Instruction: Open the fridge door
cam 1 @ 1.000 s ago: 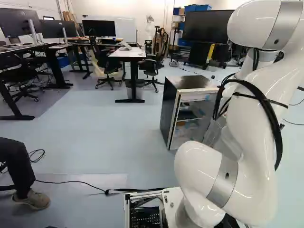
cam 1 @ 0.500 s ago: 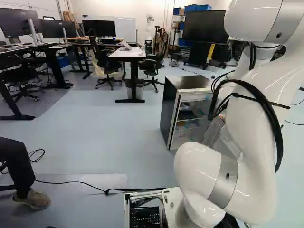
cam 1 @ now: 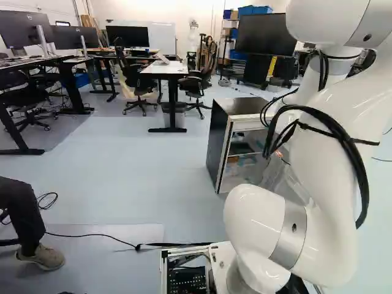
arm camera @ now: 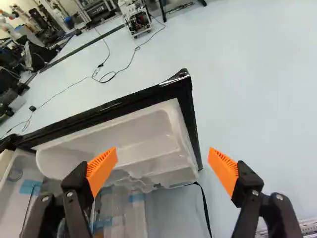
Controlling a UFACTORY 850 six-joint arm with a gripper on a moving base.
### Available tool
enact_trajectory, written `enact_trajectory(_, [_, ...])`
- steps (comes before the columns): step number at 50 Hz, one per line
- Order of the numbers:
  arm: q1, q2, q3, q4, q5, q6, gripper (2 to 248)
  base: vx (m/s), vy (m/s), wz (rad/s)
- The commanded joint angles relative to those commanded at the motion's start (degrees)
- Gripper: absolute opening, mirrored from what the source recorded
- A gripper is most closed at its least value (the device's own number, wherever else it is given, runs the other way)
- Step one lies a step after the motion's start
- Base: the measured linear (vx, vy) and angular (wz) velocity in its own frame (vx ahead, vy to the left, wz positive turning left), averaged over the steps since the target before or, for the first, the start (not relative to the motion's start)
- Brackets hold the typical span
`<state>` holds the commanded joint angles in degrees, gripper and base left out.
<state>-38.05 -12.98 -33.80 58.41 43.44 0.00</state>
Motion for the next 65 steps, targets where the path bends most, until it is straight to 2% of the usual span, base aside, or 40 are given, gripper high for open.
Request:
enact_trajectory(14, [1.58,3.56,4.22,-5.02,-0.55,0.0,247,0.0,0.0,0.0])
enact_trajectory(42, [2.5,4.56,5.27,-6.74,-0.48,0.0,247,0.0,0.0,0.0])
enact_trajectory(65, [5.48,6.61,7.25,-11.07,0.11,0.0,247,0.0,0.0,0.0])
